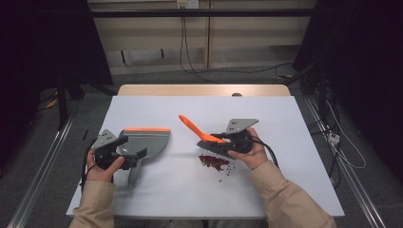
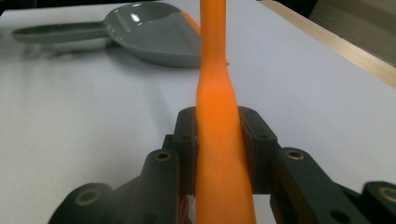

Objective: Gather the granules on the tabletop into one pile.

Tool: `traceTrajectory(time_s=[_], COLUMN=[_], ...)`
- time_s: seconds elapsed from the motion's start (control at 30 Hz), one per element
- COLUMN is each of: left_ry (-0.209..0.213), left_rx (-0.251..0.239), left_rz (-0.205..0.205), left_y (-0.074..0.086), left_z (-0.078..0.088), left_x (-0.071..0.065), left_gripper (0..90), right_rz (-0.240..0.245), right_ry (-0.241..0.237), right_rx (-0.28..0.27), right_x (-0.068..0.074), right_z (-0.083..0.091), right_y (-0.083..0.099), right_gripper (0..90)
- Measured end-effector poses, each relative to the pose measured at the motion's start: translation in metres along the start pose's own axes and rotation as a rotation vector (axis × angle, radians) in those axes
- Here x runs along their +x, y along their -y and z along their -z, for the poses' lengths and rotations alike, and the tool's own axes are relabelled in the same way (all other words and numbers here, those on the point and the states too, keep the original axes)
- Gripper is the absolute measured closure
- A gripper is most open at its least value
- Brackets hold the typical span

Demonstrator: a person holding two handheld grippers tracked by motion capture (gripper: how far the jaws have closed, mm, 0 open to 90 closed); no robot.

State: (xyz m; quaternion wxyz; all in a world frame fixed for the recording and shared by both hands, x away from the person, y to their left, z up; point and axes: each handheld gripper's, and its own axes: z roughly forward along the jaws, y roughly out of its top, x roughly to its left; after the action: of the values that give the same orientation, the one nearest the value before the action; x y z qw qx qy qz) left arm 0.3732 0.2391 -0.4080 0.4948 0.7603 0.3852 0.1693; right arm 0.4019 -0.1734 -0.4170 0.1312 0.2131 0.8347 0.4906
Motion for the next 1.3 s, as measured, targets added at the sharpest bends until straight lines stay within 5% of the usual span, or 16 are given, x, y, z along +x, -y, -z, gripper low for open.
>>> traceTrajectory(time_s=[0.17, 0.43, 0.83, 1.3], left_ry=[0.001, 0.001, 0.008, 0.005], left_rx=[0.001, 0.004, 0.003, 0.004], left_rz=[0.000, -0.003, -0.007, -0.002], left_y=[0.000, 0.000, 0.000, 0.000], left_z=[0.000, 0.000, -0.001, -0.001], left_x=[0.000, 0.000, -0.002, -0.001], left_gripper=[5.2, 5.2, 5.2, 5.2], right_rz=[-0.078, -0.170, -0.163, -0.101], right_ry=[0.014, 0.011, -0.183, -0.153], right_rx=[-0.015, -0.103, -0.084, -0.061], right_x=[0.003, 0.026, 0.067, 0.034], right_z=[0.006, 0.016, -0.006, -0.017], right_y=[-0.001, 0.000, 0.008, 0.009], right_gripper=[71.1, 71.1, 71.1, 71.2])
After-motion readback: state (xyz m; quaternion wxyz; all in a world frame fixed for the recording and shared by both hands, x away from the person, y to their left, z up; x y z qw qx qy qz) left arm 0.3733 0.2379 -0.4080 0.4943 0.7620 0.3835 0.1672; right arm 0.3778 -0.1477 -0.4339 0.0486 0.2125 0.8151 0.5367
